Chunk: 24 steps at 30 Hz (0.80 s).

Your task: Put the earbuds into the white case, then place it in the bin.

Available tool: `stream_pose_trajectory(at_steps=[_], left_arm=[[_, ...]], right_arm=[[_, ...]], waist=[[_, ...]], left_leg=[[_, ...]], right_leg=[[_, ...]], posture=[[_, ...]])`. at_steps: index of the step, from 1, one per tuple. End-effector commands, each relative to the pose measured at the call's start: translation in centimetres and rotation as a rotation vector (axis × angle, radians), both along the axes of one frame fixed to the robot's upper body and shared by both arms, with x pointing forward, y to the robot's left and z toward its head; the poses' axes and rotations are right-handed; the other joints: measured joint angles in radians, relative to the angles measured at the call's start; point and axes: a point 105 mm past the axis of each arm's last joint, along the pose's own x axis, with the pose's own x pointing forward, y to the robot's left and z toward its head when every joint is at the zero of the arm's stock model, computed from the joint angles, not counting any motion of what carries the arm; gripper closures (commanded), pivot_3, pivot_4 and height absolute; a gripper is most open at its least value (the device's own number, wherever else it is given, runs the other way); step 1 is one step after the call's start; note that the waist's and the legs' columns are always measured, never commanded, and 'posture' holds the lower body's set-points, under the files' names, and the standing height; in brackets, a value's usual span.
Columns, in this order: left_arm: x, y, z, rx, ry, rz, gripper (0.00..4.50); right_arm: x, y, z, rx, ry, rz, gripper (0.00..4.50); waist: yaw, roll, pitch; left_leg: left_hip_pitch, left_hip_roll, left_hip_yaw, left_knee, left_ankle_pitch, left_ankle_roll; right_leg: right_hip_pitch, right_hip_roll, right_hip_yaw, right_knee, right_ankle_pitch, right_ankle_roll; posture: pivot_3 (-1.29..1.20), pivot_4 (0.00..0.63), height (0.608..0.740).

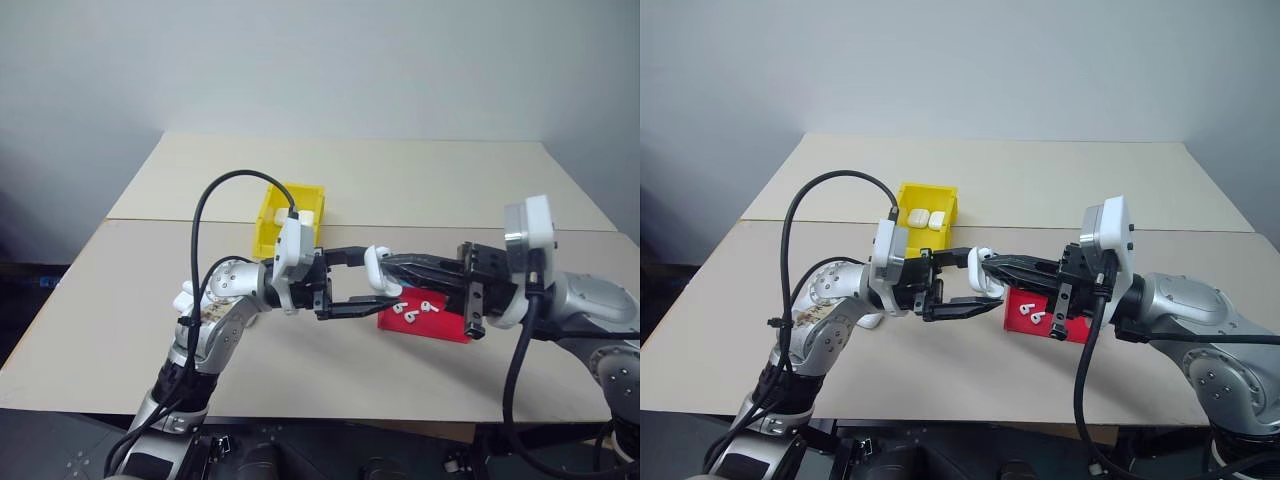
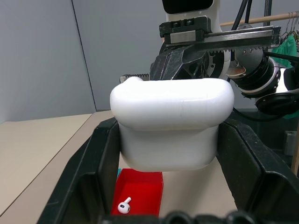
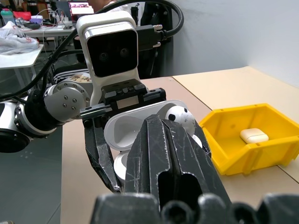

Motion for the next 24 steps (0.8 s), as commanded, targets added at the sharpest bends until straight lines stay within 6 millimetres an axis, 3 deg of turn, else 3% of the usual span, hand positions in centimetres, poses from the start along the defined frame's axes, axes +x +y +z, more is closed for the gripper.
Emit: stream_pose_trajectory(at_steps=[1, 24], left_arm=[[-0.69, -0.3, 1.15, -0.024, -0.056, -0.029, 1.7], [-0.78, 0.01, 1.35, -0.026, -0.068, -0.02, 1.7]], right_arm=[[-0.58, -0.01, 0.71, -0.008, -0.039, 0.01, 4.47], [-0.59, -0.96, 0.85, 0.009, -0.034, -0.004, 4.47]], waist=[[0.0, 0.0, 0.0], [0.0, 0.0, 0.0]], left_leg=[[0.0, 0.0, 0.0, 0.0, 0.0, 0.0], [0.0, 0.0, 0.0, 0.0, 0.0, 0.0]], right_leg=[[0.0, 0.0, 0.0, 0.0, 0.0, 0.0], [0.0, 0.0, 0.0, 0.0, 0.0, 0.0]], posture=[[0.0, 0.15, 0.74], [0.0, 0.15, 0.74]])
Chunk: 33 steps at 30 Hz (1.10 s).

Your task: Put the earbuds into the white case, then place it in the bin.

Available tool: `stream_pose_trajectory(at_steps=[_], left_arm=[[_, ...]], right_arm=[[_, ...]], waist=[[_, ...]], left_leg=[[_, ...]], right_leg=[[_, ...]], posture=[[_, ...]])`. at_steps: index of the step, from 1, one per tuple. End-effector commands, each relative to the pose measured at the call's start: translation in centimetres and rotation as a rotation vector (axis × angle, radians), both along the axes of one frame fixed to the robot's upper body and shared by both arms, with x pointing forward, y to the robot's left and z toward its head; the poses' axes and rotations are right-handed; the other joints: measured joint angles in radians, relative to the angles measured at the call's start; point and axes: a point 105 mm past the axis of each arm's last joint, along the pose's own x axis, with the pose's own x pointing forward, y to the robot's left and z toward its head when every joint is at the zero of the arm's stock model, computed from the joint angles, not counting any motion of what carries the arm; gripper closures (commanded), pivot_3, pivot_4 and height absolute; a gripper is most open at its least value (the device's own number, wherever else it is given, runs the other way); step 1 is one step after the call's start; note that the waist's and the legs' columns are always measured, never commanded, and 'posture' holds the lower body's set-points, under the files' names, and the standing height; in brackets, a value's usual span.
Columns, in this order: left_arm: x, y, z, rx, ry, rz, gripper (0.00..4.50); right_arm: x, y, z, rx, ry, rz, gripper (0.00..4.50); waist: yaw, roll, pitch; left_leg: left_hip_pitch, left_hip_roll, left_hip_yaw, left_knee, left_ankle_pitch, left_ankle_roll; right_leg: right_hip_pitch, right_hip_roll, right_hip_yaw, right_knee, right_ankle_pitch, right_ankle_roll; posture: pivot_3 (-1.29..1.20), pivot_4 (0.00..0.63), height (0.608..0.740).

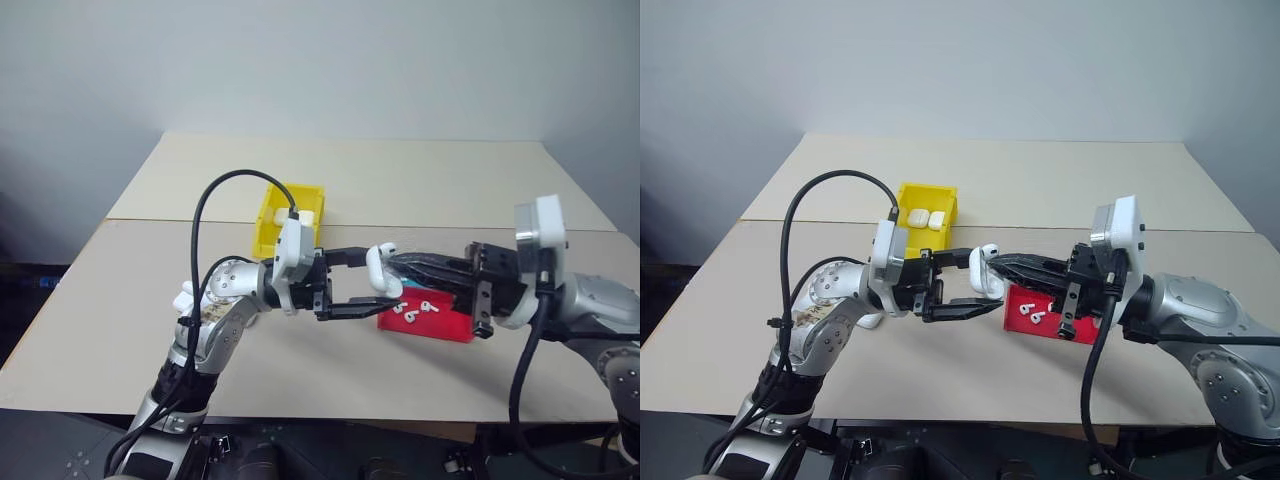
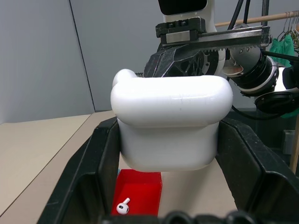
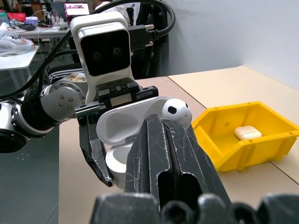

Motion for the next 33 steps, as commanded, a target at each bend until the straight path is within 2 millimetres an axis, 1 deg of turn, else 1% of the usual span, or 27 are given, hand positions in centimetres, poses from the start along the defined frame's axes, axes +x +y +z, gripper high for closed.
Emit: stream_pose_trajectory(at_steps=[1, 14, 21, 26, 29, 33], left_arm=[[-0.7, 0.0, 1.3, -0.029, -0.065, -0.017, 1.7], [-0.6, 0.1, 1.3, -0.026, -0.065, -0.012, 1.7], [-0.6, -0.1, 1.0, -0.018, -0.059, -0.016, 1.7], [-0.7, -0.2, 1.0, -0.019, -0.06, -0.022, 1.7], [-0.7, -0.3, 1.1, -0.021, -0.062, -0.024, 1.7], [-0.8, -0.2, 1.1, -0.023, -0.066, -0.027, 1.7]], right_arm=[[-0.5, -0.2, 0.8, 0.002, -0.038, 0.008, 4.47], [-0.5, -0.6, 0.8, -0.003, -0.035, 0.0, 4.47], [-1.4, 0.3, 1.4, 0.012, -0.057, 0.034, 4.47], [-1.8, 0.8, 1.4, 0.019, -0.056, 0.056, 4.47], [-1.6, 1.0, 1.5, 0.026, -0.056, 0.051, 4.47], [-0.9, 1.2, 1.5, 0.039, -0.055, 0.016, 4.47]], waist=[[0.0, 0.0, 0.0], [0.0, 0.0, 0.0], [0.0, 0.0, 0.0], [0.0, 0.0, 0.0], [0.0, 0.0, 0.0], [-0.001, 0.0, 0.0]], left_leg=[[0.0, 0.0, 0.0, 0.0, 0.0, 0.0], [0.0, 0.0, 0.0, 0.0, 0.0, 0.0], [0.0, 0.0, 0.0, 0.0, 0.0, 0.0], [0.0, 0.0, 0.0, 0.0, 0.0, 0.0], [0.0, 0.0, 0.0, 0.0, 0.0, 0.0], [0.0, 0.0, 0.0, 0.0, 0.0, 0.0]], right_leg=[[0.0, 0.0, 0.0, 0.0, 0.0, 0.0], [0.0, 0.0, 0.0, 0.0, 0.0, 0.0], [0.0, 0.0, 0.0, 0.0, 0.0, 0.0], [0.0, 0.0, 0.0, 0.0, 0.0, 0.0], [0.0, 0.0, 0.0, 0.0, 0.0, 0.0], [0.0, 0.0, 0.0, 0.0, 0.0, 0.0]], posture=[[0.0, 0.15, 0.74], [0.0, 0.15, 0.74], [0.0, 0.15, 0.74], [0.0, 0.15, 0.74], [0.0, 0.15, 0.74], [0.0, 0.15, 0.74]])
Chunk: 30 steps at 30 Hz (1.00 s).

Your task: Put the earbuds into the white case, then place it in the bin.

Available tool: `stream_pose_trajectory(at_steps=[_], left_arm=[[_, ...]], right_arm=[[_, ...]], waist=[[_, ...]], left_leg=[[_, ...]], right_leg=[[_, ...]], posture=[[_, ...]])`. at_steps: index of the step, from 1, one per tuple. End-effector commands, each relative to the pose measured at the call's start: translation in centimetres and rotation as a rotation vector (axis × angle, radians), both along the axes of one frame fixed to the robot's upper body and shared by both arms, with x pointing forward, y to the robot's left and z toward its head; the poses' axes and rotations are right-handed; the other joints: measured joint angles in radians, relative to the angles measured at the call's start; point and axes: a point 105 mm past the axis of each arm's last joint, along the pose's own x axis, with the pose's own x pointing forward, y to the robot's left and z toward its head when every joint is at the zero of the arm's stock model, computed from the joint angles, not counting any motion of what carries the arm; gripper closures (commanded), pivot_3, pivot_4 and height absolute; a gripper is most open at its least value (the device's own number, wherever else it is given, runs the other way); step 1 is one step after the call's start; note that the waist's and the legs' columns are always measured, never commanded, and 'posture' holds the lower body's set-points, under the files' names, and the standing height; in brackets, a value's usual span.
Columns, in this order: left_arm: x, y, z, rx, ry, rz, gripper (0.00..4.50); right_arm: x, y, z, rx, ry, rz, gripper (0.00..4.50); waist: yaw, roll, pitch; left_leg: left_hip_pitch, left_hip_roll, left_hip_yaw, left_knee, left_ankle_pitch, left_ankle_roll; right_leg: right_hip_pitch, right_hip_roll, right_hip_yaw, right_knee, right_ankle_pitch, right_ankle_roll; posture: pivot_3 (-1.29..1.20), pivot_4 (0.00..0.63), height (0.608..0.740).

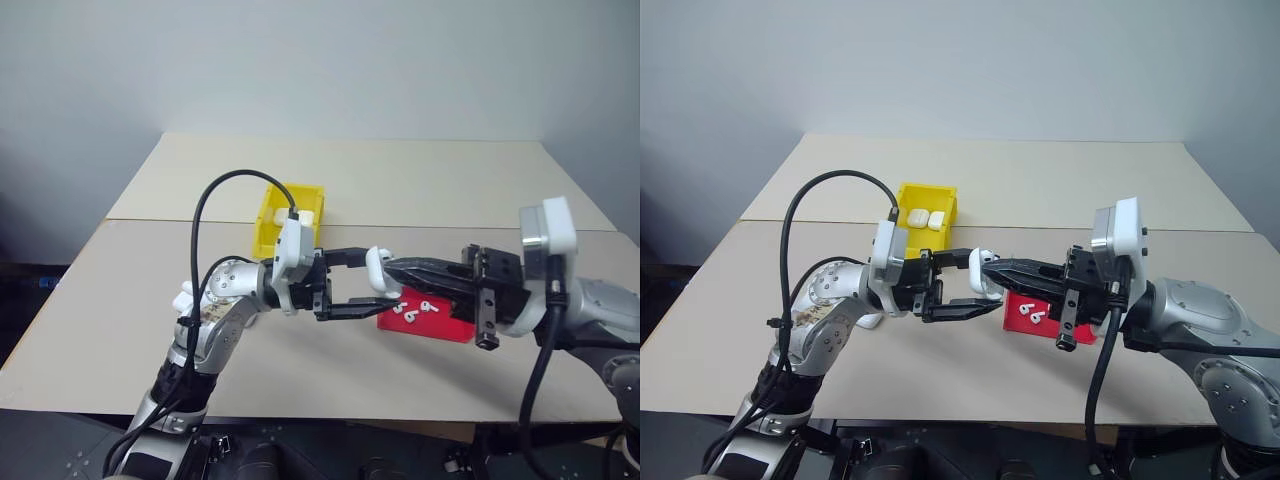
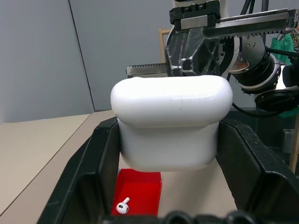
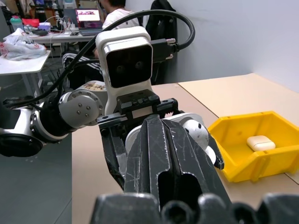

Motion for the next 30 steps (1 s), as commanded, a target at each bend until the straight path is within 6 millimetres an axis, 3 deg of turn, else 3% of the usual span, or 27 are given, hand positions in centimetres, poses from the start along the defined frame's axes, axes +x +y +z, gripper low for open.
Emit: stream_pose_trajectory(at_steps=[1, 30], left_arm=[[-0.8, -0.2, 1.1, -0.024, -0.065, -0.026, 1.7], [-1.4, 0.1, 1.3, -0.025, -0.069, -0.026, 1.7]], right_arm=[[0.2, 0.1, 0.6, 0.014, -0.032, -0.02, 4.47], [1.3, -1.4, 0.5, 0.011, -0.026, -0.078, 4.47]], waist=[[0.0, 0.0, 0.0], [0.001, 0.0, 0.0]], left_leg=[[0.0, 0.0, 0.0, 0.0, 0.0, 0.0], [0.0, 0.0, 0.0, 0.0, 0.0, 0.0]], right_leg=[[0.0, 0.0, 0.0, 0.0, 0.0, 0.0], [0.0, 0.0, 0.0, 0.0, 0.0, 0.0]], posture=[[0.0, 0.15, 0.74], [0.0, 0.15, 0.74]])
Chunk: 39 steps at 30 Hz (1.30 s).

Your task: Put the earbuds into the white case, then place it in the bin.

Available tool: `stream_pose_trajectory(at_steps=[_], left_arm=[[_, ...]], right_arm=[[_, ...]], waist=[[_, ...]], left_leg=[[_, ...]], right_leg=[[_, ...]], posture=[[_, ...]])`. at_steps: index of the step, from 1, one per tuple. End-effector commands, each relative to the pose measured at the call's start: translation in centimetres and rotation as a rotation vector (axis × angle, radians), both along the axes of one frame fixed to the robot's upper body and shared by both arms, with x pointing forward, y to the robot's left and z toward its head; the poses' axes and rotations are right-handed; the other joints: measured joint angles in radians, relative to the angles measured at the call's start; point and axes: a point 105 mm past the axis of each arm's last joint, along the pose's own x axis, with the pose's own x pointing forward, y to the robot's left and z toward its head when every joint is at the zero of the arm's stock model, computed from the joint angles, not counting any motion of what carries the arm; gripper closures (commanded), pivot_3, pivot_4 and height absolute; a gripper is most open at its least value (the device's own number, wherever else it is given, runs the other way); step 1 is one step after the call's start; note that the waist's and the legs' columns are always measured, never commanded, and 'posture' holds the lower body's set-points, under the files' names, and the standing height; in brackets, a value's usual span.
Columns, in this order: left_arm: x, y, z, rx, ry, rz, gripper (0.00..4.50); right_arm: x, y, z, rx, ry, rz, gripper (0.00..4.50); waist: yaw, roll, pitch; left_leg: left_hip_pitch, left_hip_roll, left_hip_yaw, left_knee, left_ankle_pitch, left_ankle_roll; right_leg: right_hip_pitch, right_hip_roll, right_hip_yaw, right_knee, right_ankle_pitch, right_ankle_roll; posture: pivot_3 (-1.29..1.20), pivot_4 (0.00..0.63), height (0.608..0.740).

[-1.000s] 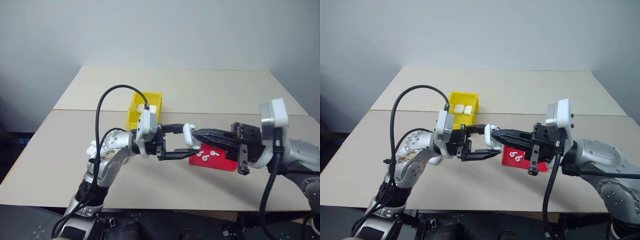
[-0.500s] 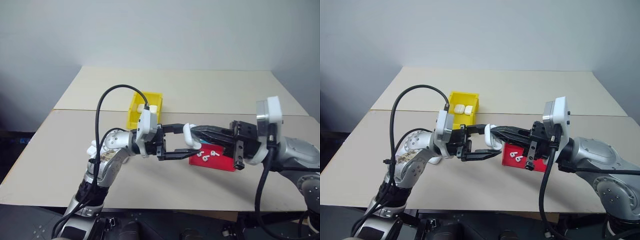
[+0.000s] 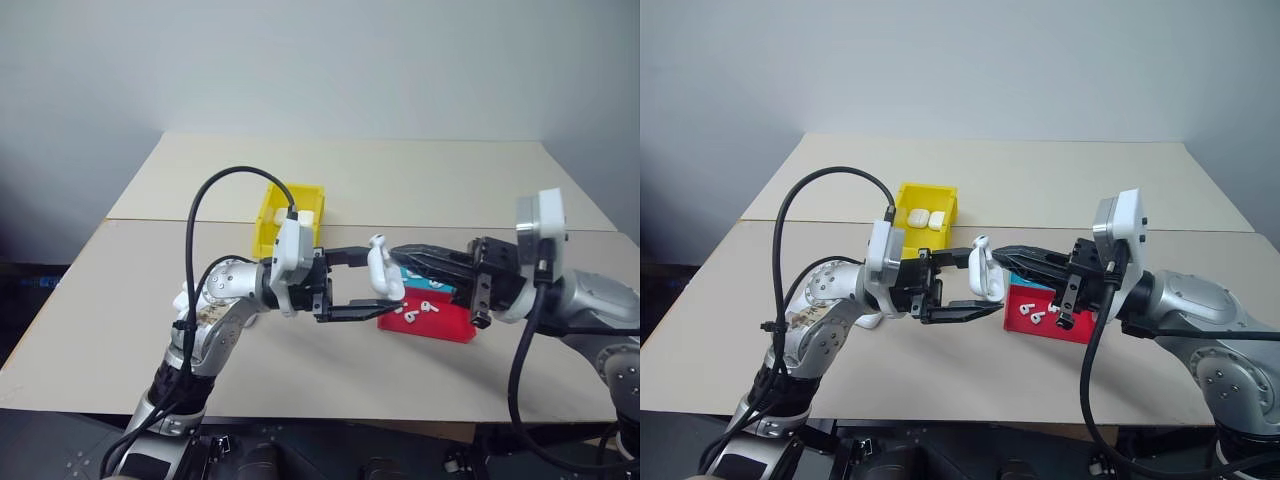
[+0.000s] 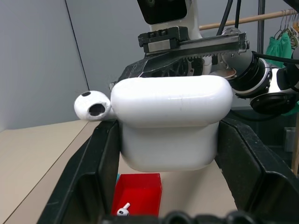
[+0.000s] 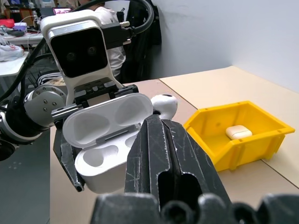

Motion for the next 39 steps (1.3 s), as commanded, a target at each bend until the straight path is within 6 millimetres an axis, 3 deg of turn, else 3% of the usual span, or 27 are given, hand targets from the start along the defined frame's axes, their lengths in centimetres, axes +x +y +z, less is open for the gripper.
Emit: stream_pose_trajectory(at_steps=[1, 16, 22, 25, 32, 39], left_arm=[[-0.8, 0.0, 0.9, -0.023, -0.04, -0.023, 1.7], [0.1, 0.6, 0.8, -0.02, -0.033, 0.029, 1.7], [0.4, 1.2, 1.0, -0.035, -0.007, 0.068, 1.7], [0.6, 1.8, 1.0, -0.034, 0.004, 0.088, 1.7], [0.3, 2.5, -0.2, 0.015, 0.022, 0.076, 1.7], [-0.2, 1.8, -1.0, 0.025, 0.026, 0.042, 1.7]], right_arm=[[-0.4, -0.2, 1.0, 0.007, -0.052, -0.004, 4.47], [-0.2, -1.3, 1.3, -0.004, -0.066, -0.035, 4.47], [1.4, -2.7, 0.7, -0.158, -0.058, -0.128, 4.47], [2.4, -3.3, -0.8, -0.343, -0.037, -0.151, 3.89], [3.8, -4.4, -6.1, -0.879, -0.111, -0.017, 1.45], [6.2, -4.5, -8.6, -1.117, -0.16, 0.163, 1.45]], waist=[[0.0, 0.0, 0.0], [0.0, 0.0, 0.0], [0.0, 0.0, 0.0], [-0.003, 0.0, 0.0], [-0.009, 0.0, 0.0], [-0.015, 0.001, 0.0]], left_leg=[[0.0, 0.0, 0.0, 0.0, 0.0, 0.0], [0.0, 0.0, 0.0, 0.0, 0.0, 0.0], [0.0, 0.0, 0.0, 0.0, 0.0, 0.0], [0.0, 0.0, 0.0, 0.0, 0.0, 0.0], [0.0, 0.0, 0.002, 0.0, 0.0, 0.0], [-0.001, 0.0, 0.003, 0.0, 0.0, 0.0]], right_leg=[[0.0, 0.0, 0.0, 0.0, 0.0, 0.0], [0.0, 0.0, 0.0, 0.0, 0.0, 0.0], [0.0, 0.0, 0.0, 0.0, 0.0, 0.0], [0.0, 0.0, 0.0, 0.0, 0.0, 0.0], [-0.003, 0.0, 0.002, 0.0, 0.0, 0.0], [-0.004, 0.0, 0.002, 0.001, 0.0, 0.0]], posture=[[0.0, 0.15, 0.74], [0.0, 0.15, 0.74], [0.0, 0.15, 0.74], [0.0, 0.15, 0.74], [0.0, 0.15, 0.74], [0.0, 0.15, 0.74]])
